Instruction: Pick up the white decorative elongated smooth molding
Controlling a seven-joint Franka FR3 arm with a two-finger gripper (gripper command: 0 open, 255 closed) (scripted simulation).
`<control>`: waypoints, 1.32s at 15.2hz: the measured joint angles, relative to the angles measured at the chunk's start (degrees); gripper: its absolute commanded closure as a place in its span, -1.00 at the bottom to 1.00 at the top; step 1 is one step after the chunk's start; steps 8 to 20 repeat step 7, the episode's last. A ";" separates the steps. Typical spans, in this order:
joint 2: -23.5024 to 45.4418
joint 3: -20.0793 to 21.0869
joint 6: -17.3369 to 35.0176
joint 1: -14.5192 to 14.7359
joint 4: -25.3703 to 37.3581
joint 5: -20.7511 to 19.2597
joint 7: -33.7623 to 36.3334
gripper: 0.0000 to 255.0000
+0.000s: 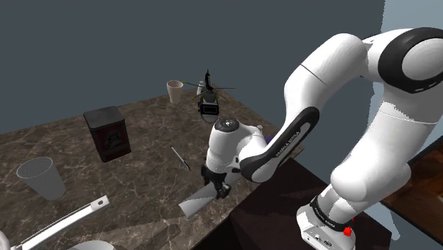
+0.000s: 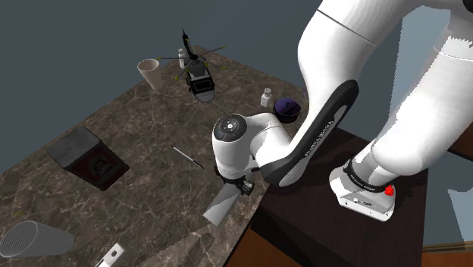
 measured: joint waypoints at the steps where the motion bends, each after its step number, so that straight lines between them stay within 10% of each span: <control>1: -1.13 1.83 -0.42 -1.45 -0.31 1.95 -1.35 1.00; 7: -8.67 13.18 -3.32 -10.41 -1.14 15.81 -11.22 1.00; 20: -8.67 13.18 -3.32 -10.41 -1.14 15.81 -11.22 1.00</control>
